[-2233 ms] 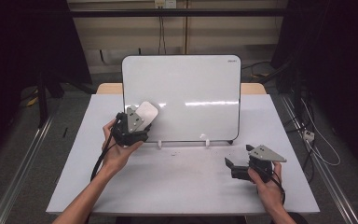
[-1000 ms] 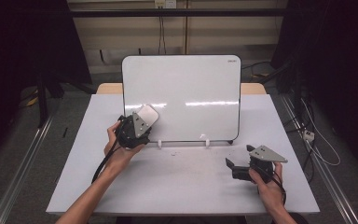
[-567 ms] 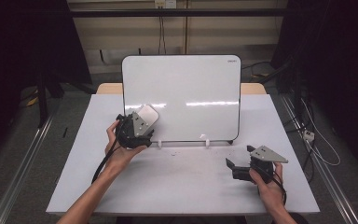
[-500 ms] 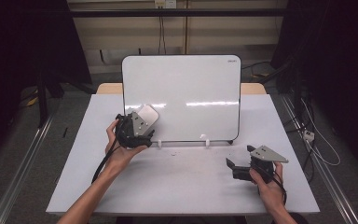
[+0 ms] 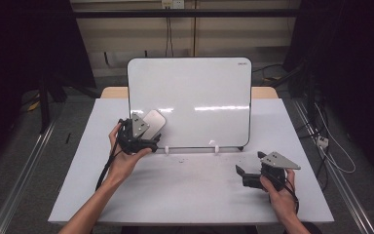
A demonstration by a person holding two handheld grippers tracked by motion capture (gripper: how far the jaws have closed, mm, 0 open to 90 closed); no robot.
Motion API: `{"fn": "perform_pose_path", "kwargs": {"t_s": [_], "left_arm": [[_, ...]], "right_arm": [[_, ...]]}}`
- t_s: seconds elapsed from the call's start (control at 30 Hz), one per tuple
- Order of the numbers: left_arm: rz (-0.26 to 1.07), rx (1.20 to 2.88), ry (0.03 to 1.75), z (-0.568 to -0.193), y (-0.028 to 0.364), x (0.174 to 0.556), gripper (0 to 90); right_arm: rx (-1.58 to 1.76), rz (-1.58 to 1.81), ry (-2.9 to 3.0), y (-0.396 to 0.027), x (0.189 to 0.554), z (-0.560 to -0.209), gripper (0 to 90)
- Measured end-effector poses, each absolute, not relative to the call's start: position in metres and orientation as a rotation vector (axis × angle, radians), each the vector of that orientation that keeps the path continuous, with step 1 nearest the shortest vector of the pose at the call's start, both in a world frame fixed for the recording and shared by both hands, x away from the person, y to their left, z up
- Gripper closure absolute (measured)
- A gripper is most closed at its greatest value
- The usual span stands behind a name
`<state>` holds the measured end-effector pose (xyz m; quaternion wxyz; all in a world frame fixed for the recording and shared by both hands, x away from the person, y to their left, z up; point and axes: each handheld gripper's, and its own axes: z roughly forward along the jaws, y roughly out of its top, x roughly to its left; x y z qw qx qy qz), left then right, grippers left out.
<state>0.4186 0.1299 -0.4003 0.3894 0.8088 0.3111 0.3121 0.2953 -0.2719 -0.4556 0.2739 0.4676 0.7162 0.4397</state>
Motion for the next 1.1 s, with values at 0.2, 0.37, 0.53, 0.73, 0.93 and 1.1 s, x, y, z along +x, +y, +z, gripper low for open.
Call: {"fn": "perform_pose_path", "kwargs": {"t_s": [0.2, 0.37, 0.53, 0.73, 0.93, 1.1], "left_arm": [[0.738, 2.028, 0.806, -0.395, 0.134, 0.417, 6.4], [0.705, 1.977, 0.817, -0.388, 0.14, 0.416, 5.6], [0.654, 1.959, 0.857, -0.386, 0.147, 0.415, 5.5], [0.644, 1.933, 0.903, -0.382, 0.154, 0.409, 5.7], [0.639, 1.911, 0.882, -0.379, 0.162, 0.396, 4.1], [0.625, 1.935, 0.886, -0.381, 0.166, 0.388, 4.1]], "right_arm": [[1.255, 1.181, 1.929, -0.27, 0.296, -0.455, 5.5], [1.27, 1.177, 1.921, -0.269, 0.298, -0.455, 5.6], [1.277, 1.169, 1.921, -0.268, 0.3, -0.455, 5.6], [1.271, 1.172, 1.924, -0.268, 0.299, -0.455, 5.6], [1.265, 1.175, 1.92, -0.269, 0.298, -0.454, 5.6], [1.257, 1.175, 1.928, -0.268, 0.297, -0.455, 5.6]]}}
